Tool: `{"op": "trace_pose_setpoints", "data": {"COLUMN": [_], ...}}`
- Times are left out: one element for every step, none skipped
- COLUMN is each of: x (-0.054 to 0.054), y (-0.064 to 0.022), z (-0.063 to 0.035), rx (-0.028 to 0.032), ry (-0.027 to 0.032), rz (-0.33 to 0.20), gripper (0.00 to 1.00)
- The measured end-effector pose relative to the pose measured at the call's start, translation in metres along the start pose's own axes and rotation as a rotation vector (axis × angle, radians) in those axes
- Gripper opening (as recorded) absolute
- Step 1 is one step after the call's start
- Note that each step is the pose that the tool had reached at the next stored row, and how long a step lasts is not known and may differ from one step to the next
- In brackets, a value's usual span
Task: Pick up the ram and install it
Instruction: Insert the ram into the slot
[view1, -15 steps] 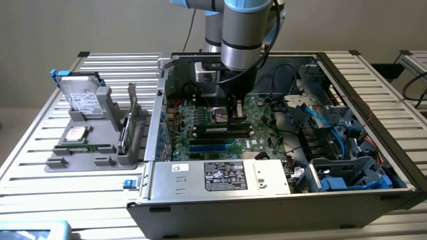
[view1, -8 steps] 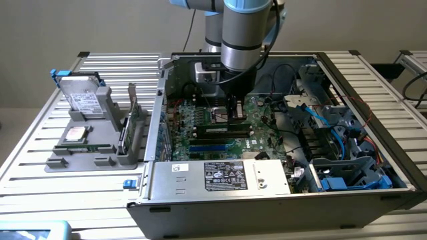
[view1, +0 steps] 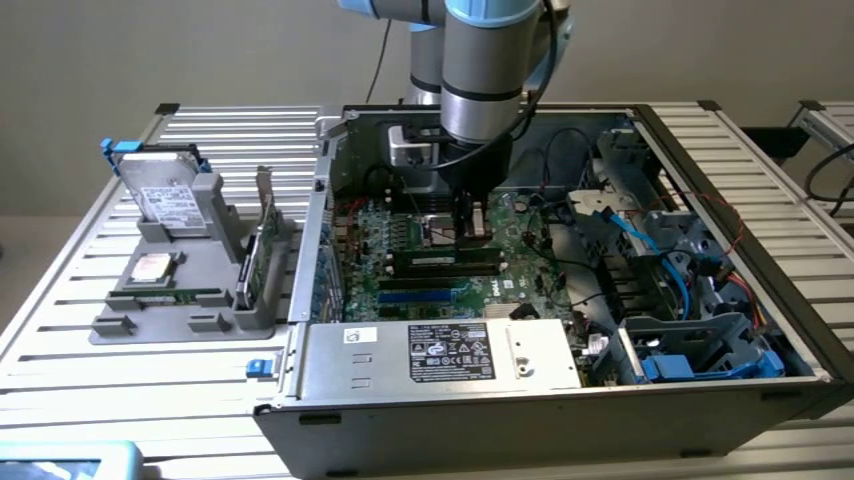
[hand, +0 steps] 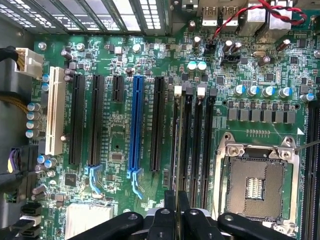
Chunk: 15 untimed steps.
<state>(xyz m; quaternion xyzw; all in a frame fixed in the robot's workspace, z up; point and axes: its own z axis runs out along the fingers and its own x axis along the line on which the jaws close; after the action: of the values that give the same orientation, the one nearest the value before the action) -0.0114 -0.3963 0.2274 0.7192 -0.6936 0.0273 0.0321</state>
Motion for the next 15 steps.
{"op": "trace_pose_setpoints", "data": {"x": [0.0,0.0,0.0,-0.0001,0.0,0.0,0.0,0.0,0.0,0.0,0.0,0.0,0.0001,0.0001,0.0001], "y": [0.0,0.0,0.0,0.0,0.0001,0.0001,0.0,0.0,0.0,0.0001,0.0001,0.0001,0.0001,0.0001,0.0001], "z": [0.0,0.0001,0.0002,0.0003,0.0003,0.0003,0.0003,0.0003,0.0003,0.0003,0.0003,0.0003,0.0003,0.0003,0.0003], "rx": [0.0003,0.0006,0.0012,0.0018,0.0024,0.0031,0.0035,0.0037,0.0039,0.0039,0.0038,0.0038,0.0038,0.0038,0.0038], "ry": [0.0002,0.0004,0.0007,0.0011,0.0015,0.0018,0.0022,0.0024,0.0026,0.0028,0.0032,0.0035,0.0036,0.0038,0.0042], "rz": [0.0,0.0,0.0,0.0,0.0,0.0,0.0,0.0,0.0,0.0,0.0,0.0,0.0,0.0,0.0], "gripper": [0.13,0.13,0.13,0.13,0.13,0.13,0.13,0.13,0.13,0.13,0.13,0.13,0.13,0.13,0.13]}}
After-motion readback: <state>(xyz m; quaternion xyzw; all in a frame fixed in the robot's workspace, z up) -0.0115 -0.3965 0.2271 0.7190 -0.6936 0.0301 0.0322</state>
